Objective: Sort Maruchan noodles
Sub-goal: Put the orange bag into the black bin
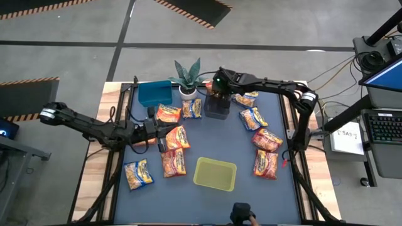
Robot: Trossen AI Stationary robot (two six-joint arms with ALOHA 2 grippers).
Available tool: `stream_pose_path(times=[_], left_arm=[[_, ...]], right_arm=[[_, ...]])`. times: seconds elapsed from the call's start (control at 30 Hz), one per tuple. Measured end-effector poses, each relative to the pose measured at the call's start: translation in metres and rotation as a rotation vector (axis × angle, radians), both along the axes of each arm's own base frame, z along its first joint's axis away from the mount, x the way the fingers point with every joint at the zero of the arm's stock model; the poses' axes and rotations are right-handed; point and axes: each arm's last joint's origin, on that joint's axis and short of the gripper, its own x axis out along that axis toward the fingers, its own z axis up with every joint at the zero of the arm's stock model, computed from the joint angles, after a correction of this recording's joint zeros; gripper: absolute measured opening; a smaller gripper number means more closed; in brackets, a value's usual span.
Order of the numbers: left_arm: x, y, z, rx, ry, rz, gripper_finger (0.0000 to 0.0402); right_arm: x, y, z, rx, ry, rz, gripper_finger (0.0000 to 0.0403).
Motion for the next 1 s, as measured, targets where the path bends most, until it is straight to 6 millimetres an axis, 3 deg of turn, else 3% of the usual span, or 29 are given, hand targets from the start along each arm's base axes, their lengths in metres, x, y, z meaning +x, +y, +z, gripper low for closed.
stream_pose_path(times=[0.73, 1.0], left_arm=[[0.0000, 0.0000, -0.0003, 0.001, 0.003, 0.000, 0.0000], [0.0000, 0.0000, -0.0007, 0.002, 0.007, 0.000, 0.0000]], right_arm=[[0.0017, -0.0012, 0.0002, -0.004, -0.031, -0.032, 0.0139], [0.0021, -0.0017, 0.0006, -0.009, -0.041, -0.048, 0.0190]])
